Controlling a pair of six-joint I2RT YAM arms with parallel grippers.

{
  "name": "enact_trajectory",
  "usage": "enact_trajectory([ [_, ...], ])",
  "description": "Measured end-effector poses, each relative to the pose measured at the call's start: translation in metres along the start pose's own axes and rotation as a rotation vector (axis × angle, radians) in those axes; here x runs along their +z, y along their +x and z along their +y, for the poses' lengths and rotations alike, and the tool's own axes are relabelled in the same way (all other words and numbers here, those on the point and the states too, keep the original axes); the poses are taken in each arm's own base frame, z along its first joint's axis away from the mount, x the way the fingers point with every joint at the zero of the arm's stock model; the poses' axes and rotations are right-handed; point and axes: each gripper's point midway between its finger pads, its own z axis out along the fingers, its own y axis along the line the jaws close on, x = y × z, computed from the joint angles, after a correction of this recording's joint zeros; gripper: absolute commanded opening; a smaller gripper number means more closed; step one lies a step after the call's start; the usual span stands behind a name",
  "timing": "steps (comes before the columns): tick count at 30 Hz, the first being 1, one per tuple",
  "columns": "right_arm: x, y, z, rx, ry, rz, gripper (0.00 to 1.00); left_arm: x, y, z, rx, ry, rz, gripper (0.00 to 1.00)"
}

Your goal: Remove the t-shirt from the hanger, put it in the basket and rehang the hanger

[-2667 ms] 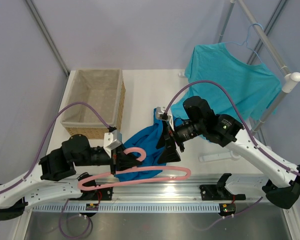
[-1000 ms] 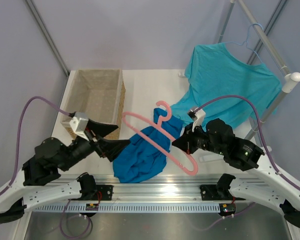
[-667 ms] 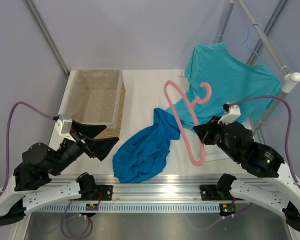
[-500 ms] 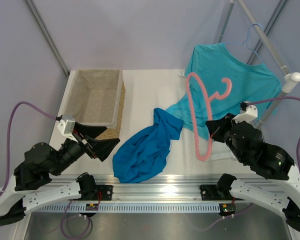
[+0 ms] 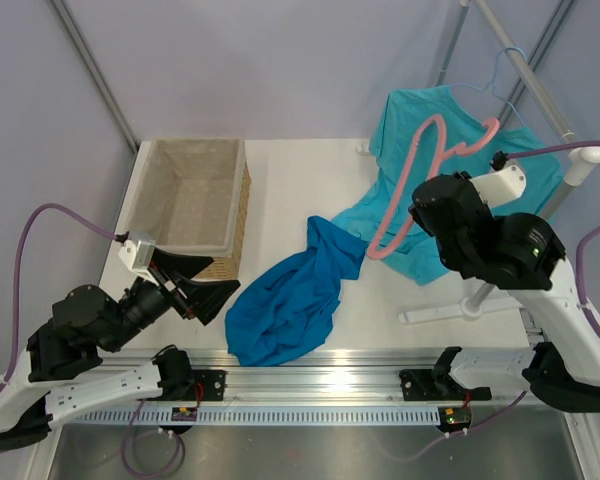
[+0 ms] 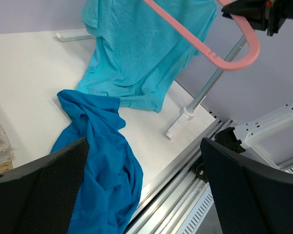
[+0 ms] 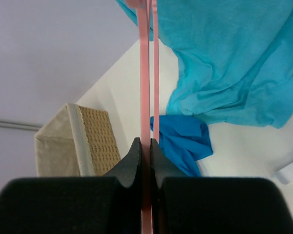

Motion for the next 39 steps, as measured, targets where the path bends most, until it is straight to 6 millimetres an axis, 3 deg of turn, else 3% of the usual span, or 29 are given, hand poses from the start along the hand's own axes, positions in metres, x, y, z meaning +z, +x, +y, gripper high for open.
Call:
enact_trajectory([
  [3, 0.010, 0.008, 0.017, 0.051, 0.019, -0.005, 0.00, -0.001, -0.002, 0.000, -0.001, 0.001, -0.003, 0.99],
  [7, 0.017, 0.017, 0.018, 0.090, 0.052, 0.000, 0.00, -0.002, -0.003, -0.001, -0.002, 0.001, -0.004, 0.99],
  [17, 0.021, -0.012, 0.016, 0.120, 0.079, -0.163, 0.00, -0.010, 0.002, 0.007, 0.007, -0.017, 0.013, 0.99],
  [27, 0.033, -0.013, 0.029, -0.037, 0.116, -0.216, 0.00, -0.014, 0.003, 0.013, 0.019, -0.039, 0.009, 0.99],
  [33, 0.032, -0.012, 0.027, -0.042, 0.114, -0.202, 0.00, -0.014, 0.004, 0.015, 0.025, -0.048, 0.015, 0.99],
  [39, 0.029, -0.002, 0.010, -0.064, 0.118, -0.158, 0.00, -0.014, 0.005, 0.015, 0.012, -0.050, 0.015, 0.99],
])
